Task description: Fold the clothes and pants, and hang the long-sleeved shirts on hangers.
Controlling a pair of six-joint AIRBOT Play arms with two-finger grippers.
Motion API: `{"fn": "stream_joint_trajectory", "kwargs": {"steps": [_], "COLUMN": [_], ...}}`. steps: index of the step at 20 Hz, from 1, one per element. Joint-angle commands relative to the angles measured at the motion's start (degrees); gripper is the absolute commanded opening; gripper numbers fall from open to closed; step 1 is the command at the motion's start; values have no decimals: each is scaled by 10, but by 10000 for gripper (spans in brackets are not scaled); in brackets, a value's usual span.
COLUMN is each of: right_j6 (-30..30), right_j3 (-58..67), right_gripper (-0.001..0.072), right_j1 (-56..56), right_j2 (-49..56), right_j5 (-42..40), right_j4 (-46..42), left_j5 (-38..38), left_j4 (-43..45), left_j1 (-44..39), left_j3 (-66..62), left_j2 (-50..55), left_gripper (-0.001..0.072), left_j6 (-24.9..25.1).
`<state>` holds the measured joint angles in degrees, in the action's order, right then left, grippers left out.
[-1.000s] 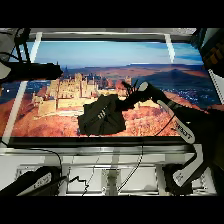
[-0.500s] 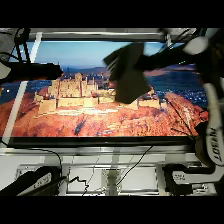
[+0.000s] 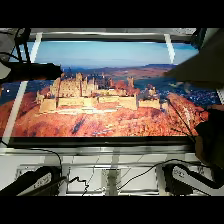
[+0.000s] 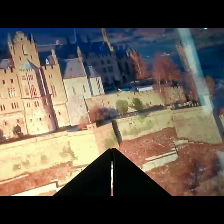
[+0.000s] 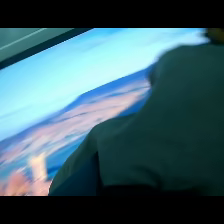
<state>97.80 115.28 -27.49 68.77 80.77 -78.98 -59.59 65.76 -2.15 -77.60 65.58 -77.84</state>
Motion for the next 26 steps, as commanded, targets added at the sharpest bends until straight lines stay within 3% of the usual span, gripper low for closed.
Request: {"fn": "stream_joint_trajectory", "kwargs": {"steps": [1,6,9,13,20,24,26], "right_j6": [33,31,31,31,30,-14,-13], "right_j3": [5,2,2,2,2,2,-6], "right_gripper": [8,8,8,8,9,8,8], "right_j1": [-151,-328,-342,-333,-355,-407,-466], "right_j2": [-20,-13,17,81,92,71,58], "right_j5": [43,23,-15,52,247,246,246], "right_j4": [-42,-48,-21,73,-53,-127,-123], "left_j5": [0,0,0,0,0,0,0], "left_j4": [32,45,45,45,46,48,50], "left_j1": [1,0,0,0,0,0,0], "left_j3": [0,0,0,0,0,0,0], "left_j2": [0,0,0,0,0,0,0], "left_gripper": [11,11,11,11,11,11,11], "left_j6": [3,3,3,3,3,3,3]}}
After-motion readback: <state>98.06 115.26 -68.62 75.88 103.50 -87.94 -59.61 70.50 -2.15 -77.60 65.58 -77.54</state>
